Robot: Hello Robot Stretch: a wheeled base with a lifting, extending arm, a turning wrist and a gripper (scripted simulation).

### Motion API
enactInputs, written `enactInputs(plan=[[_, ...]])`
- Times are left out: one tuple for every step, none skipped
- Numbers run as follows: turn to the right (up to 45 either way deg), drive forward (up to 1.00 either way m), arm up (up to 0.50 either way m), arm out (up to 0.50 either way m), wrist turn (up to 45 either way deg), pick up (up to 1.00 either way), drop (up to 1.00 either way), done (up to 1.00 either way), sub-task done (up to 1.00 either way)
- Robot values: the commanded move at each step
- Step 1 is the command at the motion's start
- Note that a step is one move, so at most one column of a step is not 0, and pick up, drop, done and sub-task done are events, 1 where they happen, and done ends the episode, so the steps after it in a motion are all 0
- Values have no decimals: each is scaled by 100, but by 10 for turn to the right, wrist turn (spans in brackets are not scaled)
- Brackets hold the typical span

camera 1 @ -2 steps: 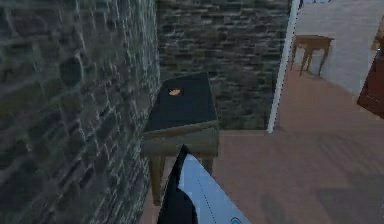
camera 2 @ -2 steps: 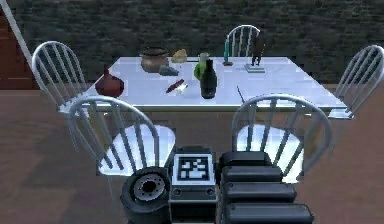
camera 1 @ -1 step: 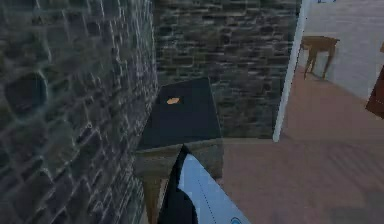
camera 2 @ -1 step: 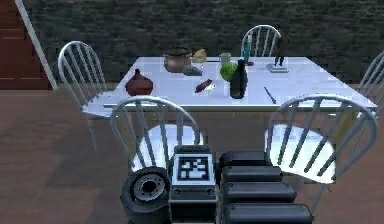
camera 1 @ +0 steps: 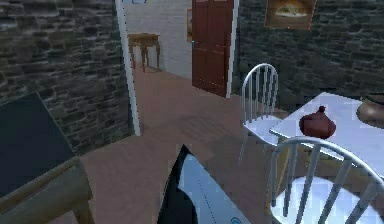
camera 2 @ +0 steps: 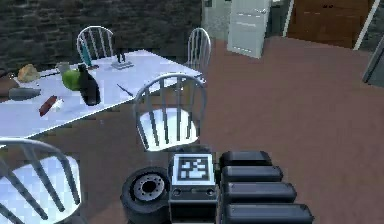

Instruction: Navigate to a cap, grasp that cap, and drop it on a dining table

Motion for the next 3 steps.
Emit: enactInputs(plan=[[0, 100, 0, 0, 0, 0, 0, 0, 0], [30, 0, 0, 0, 0, 0, 0, 0, 0], [0, 85, 0, 0, 0, 0, 0, 0, 0]])
